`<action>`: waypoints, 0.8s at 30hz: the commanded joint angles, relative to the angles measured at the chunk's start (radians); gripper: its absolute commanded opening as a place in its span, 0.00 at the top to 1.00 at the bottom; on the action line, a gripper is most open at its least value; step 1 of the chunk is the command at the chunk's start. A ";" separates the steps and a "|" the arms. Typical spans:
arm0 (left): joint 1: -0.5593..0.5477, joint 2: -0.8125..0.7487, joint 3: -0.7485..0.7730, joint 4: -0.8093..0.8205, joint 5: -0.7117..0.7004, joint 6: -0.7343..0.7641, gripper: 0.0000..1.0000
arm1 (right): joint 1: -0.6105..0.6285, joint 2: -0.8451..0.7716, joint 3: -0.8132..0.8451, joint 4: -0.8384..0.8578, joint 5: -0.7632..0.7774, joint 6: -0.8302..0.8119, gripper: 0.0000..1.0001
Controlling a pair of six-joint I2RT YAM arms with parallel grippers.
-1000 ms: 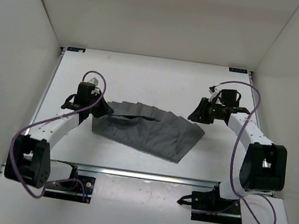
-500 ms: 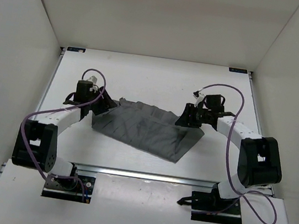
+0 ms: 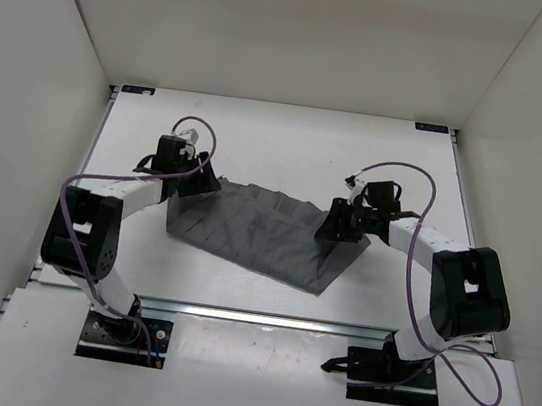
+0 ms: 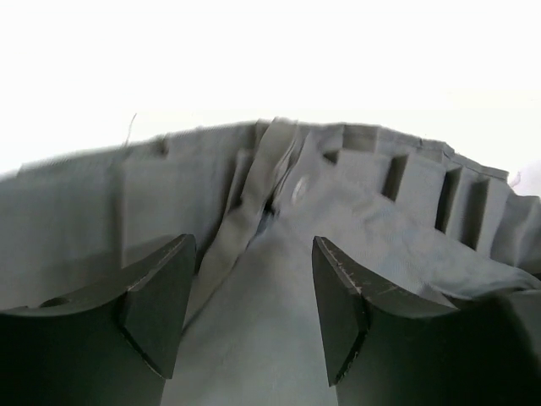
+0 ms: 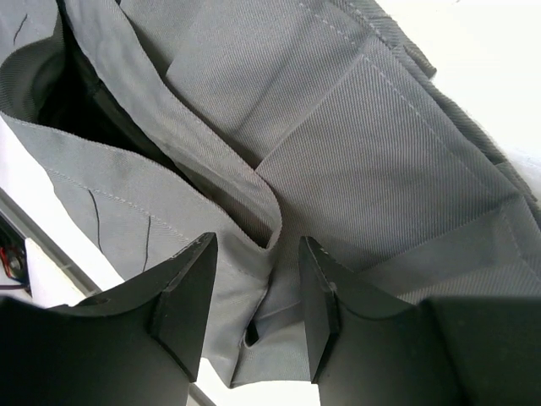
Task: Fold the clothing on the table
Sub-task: Fold the skirt
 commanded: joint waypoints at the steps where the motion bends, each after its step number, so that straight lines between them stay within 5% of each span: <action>1: -0.029 0.041 0.072 0.037 -0.023 0.075 0.32 | 0.003 -0.006 -0.012 0.055 0.006 -0.008 0.60; 15: -0.037 0.192 0.152 0.152 0.037 0.058 0.36 | 0.016 0.016 -0.039 0.079 -0.022 -0.008 0.59; 19: -0.038 0.203 0.158 0.192 0.093 0.032 0.61 | 0.016 0.051 -0.024 0.082 -0.048 -0.011 0.58; 20: -0.034 0.201 0.138 0.216 0.100 0.023 0.74 | 0.016 0.048 -0.018 0.085 -0.057 -0.011 0.62; 22: -0.040 0.183 0.120 0.255 0.124 0.005 0.92 | 0.012 0.051 -0.022 0.098 -0.083 -0.002 1.00; 24: -0.034 0.157 0.094 0.282 0.129 -0.011 1.00 | 0.019 0.030 -0.010 0.101 -0.100 0.002 1.00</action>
